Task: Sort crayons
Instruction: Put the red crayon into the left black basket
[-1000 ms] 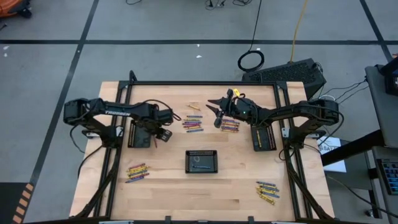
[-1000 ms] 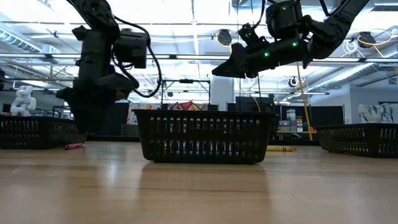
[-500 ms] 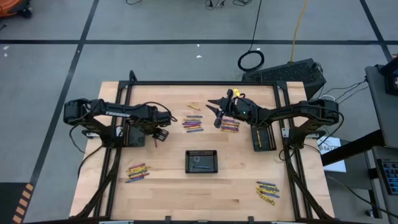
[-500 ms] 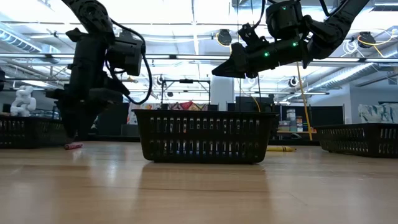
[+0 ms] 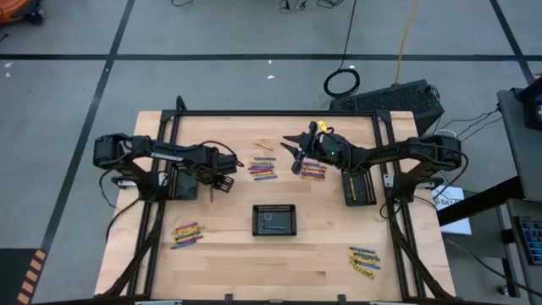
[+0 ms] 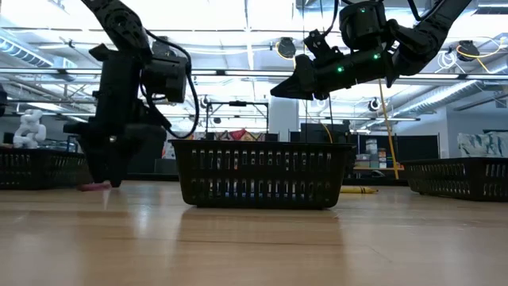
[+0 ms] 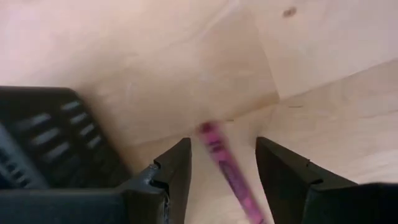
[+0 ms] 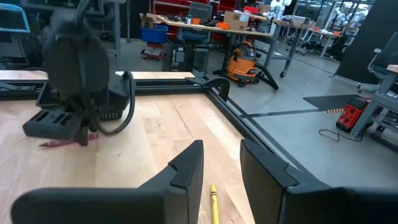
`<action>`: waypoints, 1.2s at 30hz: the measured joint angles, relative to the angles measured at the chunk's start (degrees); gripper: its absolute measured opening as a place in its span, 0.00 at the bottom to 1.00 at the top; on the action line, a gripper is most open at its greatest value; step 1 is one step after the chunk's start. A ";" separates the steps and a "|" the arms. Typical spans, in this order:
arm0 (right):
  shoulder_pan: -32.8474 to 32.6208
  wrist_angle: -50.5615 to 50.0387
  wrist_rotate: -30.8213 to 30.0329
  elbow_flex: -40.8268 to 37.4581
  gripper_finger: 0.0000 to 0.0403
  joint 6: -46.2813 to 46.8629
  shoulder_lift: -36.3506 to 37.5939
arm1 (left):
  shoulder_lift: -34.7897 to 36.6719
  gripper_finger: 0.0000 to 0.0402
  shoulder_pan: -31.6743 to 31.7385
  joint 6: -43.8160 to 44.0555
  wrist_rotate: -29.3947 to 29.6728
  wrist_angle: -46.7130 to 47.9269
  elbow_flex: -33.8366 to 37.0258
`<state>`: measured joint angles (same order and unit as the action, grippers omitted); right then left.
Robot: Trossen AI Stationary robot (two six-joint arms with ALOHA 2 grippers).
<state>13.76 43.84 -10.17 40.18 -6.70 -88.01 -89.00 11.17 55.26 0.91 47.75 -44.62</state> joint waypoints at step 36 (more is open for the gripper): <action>0.00 -1.88 -0.04 0.00 0.23 1.51 0.00 | 17.22 0.01 3.15 -15.17 5.35 5.95 -8.35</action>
<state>13.76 41.97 -10.22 40.18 -5.19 -88.01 -71.78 14.32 40.09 6.26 53.70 -52.97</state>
